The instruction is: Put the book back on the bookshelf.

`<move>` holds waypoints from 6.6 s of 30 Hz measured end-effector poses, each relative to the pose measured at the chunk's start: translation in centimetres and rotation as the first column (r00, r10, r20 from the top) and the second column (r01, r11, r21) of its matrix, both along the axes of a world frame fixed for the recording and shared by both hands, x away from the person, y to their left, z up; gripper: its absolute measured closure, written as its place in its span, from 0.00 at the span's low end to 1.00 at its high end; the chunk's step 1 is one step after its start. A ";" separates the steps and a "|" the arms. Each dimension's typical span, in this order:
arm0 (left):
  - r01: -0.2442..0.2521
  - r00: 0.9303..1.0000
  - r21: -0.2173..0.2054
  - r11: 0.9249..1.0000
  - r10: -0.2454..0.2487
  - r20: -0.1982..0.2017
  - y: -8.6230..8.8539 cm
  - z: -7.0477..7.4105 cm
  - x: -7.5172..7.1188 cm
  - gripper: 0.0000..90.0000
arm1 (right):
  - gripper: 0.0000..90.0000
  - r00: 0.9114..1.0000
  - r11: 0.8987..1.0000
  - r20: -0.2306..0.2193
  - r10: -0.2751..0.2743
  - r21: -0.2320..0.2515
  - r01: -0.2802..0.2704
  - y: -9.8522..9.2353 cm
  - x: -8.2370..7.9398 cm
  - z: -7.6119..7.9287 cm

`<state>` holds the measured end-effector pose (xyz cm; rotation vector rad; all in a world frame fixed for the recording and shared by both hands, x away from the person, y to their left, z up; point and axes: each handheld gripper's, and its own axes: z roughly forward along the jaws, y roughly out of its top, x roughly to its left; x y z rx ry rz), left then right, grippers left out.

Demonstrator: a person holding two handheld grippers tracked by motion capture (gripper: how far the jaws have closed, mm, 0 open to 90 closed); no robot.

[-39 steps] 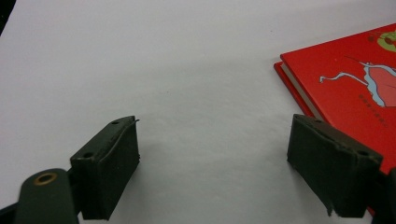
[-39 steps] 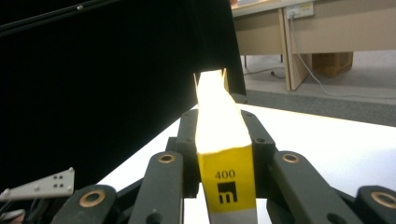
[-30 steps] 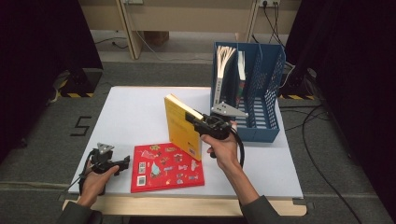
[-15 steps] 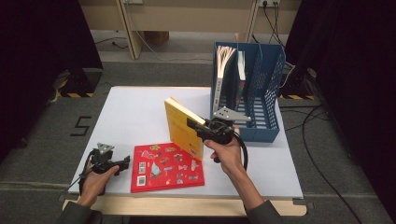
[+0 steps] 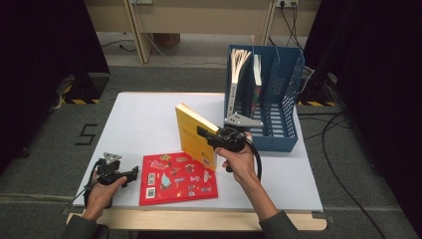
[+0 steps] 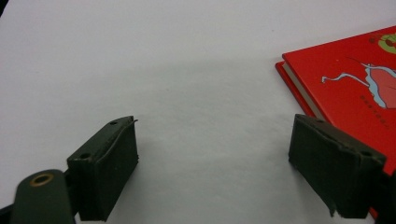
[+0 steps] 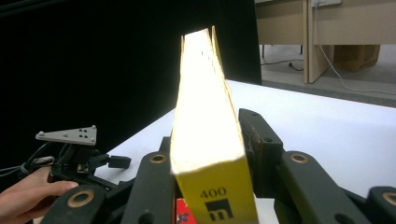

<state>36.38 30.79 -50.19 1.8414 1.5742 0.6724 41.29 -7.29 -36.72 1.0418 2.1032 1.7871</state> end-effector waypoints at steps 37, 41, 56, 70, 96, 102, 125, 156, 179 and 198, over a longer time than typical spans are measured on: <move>0.007 1.000 -0.006 1.000 -0.007 0.003 0.1 0.0 0.1 0.16 | 0.83 0.993 0.993 -0.067 -0.093 0.064 0.097 -1.0 2.3 4.6; 0.006 1.000 -0.006 1.000 -0.006 0.004 0.1 0.0 0.1 0.16 | 0.83 0.994 0.992 -0.048 -0.098 0.077 0.101 -1.9 1.8 6.4; 0.006 1.000 -0.006 1.000 -0.006 0.005 0.1 -0.1 0.1 0.15 | 0.83 0.982 0.972 -0.008 -0.186 0.142 0.186 -8.9 -1.0 10.8; -0.002 1.000 -0.010 1.000 0.002 0.010 0.0 -0.1 0.1 0.15 | 0.83 0.911 0.894 -0.018 -0.412 0.186 0.408 -17.5 -1.6 13.0; -0.003 1.000 -0.011 1.000 0.003 0.010 0.0 -0.1 0.1 0.14 | 0.82 0.789 0.774 -0.110 -0.605 0.153 0.615 -18.2 7.2 11.6; -0.003 1.000 -0.011 1.000 0.003 0.008 0.0 -0.1 0.2 0.14 | 0.81 0.765 0.757 -0.113 -0.635 0.106 0.644 -16.7 9.8 11.2; 0.007 1.000 -0.018 1.000 -0.007 0.009 0.1 -0.2 0.2 0.12 | 0.80 0.738 0.741 -0.127 -0.663 0.030 0.671 -14.4 16.0 7.1; 0.019 1.000 -0.011 1.000 -0.019 0.008 0.1 -0.2 0.4 0.11 | 0.76 0.810 0.818 -0.137 -0.571 -0.003 0.576 -14.6 12.3 3.6; 0.024 1.000 -0.013 1.000 -0.024 0.008 0.2 -0.2 0.4 0.11 | 0.69 0.854 0.860 -0.128 -0.505 0.007 0.510 -15.3 8.4 2.2; 0.023 1.000 -0.013 1.000 -0.023 0.008 0.2 -0.3 0.4 0.11 | 0.72 0.906 0.909 -0.087 -0.415 -0.090 0.407 -16.9 3.5 -0.2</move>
